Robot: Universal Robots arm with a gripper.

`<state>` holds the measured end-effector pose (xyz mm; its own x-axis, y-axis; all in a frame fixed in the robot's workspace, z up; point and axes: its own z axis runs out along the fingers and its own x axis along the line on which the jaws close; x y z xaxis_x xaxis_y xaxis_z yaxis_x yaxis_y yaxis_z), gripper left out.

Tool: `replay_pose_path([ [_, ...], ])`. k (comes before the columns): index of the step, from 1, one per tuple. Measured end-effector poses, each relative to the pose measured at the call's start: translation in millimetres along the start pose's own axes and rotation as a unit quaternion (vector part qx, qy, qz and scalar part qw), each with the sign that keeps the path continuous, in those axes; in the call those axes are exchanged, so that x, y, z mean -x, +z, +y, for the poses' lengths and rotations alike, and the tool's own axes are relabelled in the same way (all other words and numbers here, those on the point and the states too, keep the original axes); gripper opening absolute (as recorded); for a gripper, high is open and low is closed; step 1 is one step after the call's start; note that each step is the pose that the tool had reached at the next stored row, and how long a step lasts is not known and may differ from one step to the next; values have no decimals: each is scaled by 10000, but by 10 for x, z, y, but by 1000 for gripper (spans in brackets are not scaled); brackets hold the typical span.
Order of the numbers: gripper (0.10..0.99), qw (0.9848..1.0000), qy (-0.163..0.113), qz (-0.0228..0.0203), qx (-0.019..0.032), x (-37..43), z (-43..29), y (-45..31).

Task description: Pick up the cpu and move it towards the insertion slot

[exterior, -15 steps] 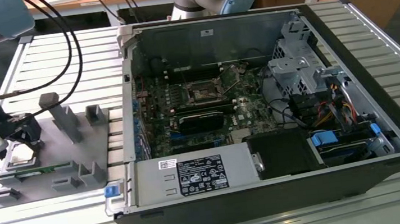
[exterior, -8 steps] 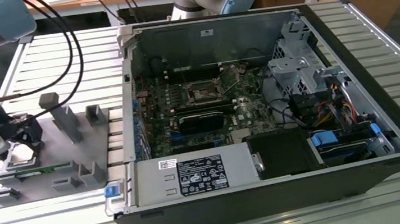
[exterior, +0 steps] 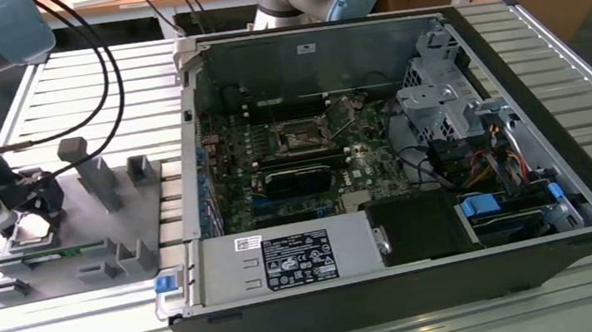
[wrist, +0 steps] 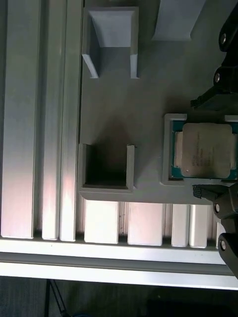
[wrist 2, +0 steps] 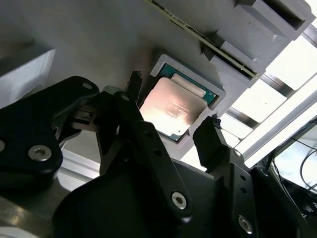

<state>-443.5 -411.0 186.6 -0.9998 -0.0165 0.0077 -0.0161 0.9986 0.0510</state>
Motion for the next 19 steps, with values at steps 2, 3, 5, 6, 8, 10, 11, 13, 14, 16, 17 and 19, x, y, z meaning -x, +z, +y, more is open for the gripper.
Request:
replay_pose_path([
  [2,690,10000,-1,1,2,-2,-1,5],
  [3,620,10000,-1,1,3,-3,-1,8],
  [5,620,10000,0,1,5,-10,-1,12],
  [6,620,10000,0,1,6,-14,-1,14],
  [8,620,10000,-1,1,8,-18,-1,14],
  [10,620,10000,0,0,11,-21,0,15],
  [11,620,10000,0,0,12,-23,-1,15],
  [13,620,10000,0,0,13,-26,0,16],
  [14,620,10000,0,0,15,-26,0,17],
  [16,620,10000,0,0,19,-27,0,21],
  [17,620,10000,0,0,23,-27,0,23],
  [19,620,10000,0,0,34,-27,-1,27],
])
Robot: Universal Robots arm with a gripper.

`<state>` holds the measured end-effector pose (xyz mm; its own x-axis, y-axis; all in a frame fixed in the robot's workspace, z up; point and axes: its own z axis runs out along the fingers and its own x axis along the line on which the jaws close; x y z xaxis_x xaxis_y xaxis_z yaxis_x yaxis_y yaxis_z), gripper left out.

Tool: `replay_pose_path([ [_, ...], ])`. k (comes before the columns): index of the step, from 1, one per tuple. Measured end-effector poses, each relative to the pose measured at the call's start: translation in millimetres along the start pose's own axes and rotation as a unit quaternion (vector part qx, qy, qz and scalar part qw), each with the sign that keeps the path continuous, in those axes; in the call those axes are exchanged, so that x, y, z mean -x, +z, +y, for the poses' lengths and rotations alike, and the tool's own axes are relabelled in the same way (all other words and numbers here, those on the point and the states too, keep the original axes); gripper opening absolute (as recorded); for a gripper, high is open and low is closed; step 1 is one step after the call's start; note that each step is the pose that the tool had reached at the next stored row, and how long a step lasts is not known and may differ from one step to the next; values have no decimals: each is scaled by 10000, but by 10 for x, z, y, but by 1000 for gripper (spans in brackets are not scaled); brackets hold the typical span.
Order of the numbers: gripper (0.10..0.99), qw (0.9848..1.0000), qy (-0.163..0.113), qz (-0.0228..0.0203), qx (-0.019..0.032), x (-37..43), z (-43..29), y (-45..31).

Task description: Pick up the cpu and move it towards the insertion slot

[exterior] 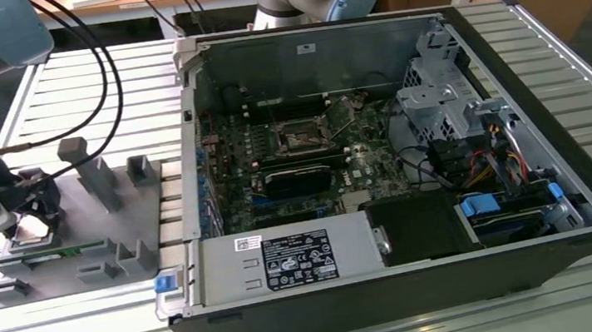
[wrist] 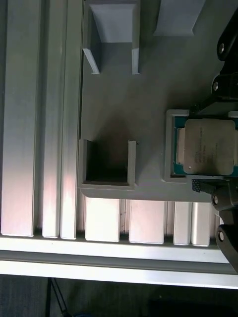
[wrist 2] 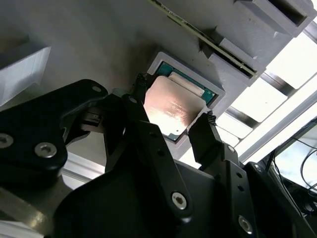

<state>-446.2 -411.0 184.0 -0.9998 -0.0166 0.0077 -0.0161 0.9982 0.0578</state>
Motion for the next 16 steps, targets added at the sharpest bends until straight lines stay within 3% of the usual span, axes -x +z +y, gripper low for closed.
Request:
replay_pose_path([
  [5,608,10000,-1,1,26,0,-1,5],
  [6,541,10000,0,0,32,0,-1,6],
  [13,541,10000,-1,-2,45,0,-1,4],
  [16,541,10000,0,0,44,0,2,-31],
])
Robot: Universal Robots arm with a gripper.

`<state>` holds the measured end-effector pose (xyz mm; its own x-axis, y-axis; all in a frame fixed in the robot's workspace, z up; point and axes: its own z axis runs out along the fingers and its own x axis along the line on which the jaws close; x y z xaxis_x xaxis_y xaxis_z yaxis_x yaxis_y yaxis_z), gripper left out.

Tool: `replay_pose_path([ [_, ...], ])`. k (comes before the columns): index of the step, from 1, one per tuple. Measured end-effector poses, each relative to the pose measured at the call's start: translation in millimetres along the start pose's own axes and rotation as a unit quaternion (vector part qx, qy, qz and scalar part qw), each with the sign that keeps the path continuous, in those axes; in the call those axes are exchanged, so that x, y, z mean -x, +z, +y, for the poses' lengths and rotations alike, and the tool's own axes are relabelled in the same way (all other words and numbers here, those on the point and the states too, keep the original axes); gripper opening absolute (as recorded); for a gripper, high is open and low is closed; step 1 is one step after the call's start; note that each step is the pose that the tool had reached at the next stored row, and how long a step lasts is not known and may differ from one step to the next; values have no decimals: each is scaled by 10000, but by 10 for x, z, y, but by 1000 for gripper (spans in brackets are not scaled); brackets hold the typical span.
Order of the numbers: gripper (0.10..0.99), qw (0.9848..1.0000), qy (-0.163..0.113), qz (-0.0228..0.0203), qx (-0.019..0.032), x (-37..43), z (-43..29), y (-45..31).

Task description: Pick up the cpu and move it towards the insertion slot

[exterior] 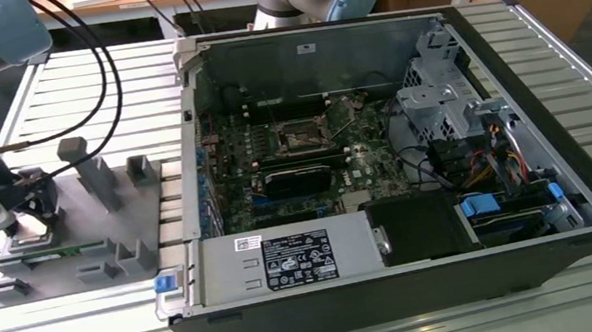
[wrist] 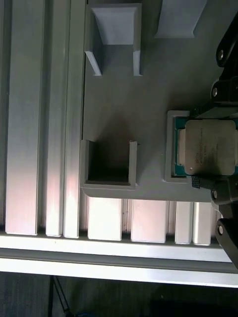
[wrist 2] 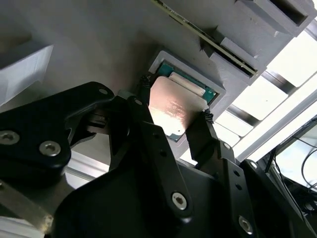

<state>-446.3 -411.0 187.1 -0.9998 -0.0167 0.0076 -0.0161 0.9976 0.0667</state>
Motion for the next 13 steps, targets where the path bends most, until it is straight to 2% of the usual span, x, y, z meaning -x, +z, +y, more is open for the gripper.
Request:
replay_pose_path([
  [5,541,10000,0,0,0,0,3,-50],
  [8,541,10000,-1,-1,65,0,3,-54],
  [13,541,10000,-1,-1,66,-1,6,-102],
])
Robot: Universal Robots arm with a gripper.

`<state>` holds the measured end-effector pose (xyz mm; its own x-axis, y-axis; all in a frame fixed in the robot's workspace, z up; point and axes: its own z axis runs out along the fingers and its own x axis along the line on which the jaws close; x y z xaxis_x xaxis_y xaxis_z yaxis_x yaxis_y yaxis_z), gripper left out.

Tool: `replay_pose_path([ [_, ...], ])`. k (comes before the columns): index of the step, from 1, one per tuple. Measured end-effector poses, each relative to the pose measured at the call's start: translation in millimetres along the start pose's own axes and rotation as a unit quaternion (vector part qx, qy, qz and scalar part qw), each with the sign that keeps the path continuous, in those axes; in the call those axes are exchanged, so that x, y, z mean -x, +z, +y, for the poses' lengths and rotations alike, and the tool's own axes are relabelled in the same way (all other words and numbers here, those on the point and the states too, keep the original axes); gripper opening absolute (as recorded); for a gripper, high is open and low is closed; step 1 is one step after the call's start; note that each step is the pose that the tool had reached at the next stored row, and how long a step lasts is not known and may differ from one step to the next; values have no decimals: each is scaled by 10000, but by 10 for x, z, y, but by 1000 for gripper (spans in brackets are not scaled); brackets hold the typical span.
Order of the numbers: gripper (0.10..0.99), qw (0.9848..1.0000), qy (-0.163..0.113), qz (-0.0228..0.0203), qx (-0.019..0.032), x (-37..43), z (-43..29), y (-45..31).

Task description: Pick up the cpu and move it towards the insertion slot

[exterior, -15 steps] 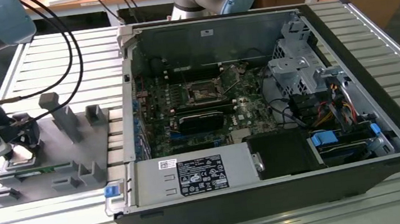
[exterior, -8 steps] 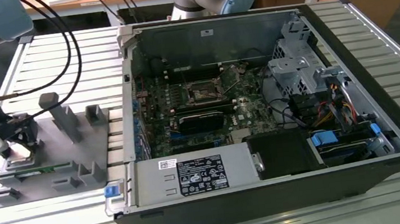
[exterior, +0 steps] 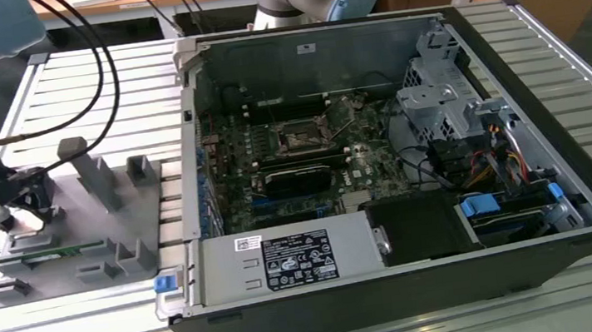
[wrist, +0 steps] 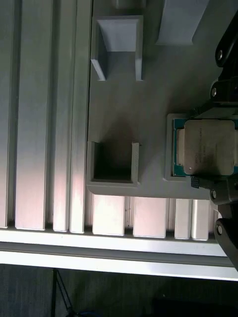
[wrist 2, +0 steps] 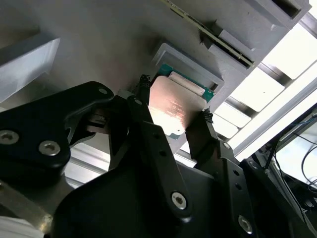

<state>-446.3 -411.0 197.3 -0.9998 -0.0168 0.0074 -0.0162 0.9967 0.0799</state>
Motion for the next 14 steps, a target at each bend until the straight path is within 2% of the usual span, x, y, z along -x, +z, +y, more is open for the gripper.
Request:
replay_pose_path([
  [4,541,10000,0,0,0,0,3,-32],
  [10,541,10000,0,0,-38,0,8,-87],
  [14,541,10000,1,0,-39,-1,12,-129],
])
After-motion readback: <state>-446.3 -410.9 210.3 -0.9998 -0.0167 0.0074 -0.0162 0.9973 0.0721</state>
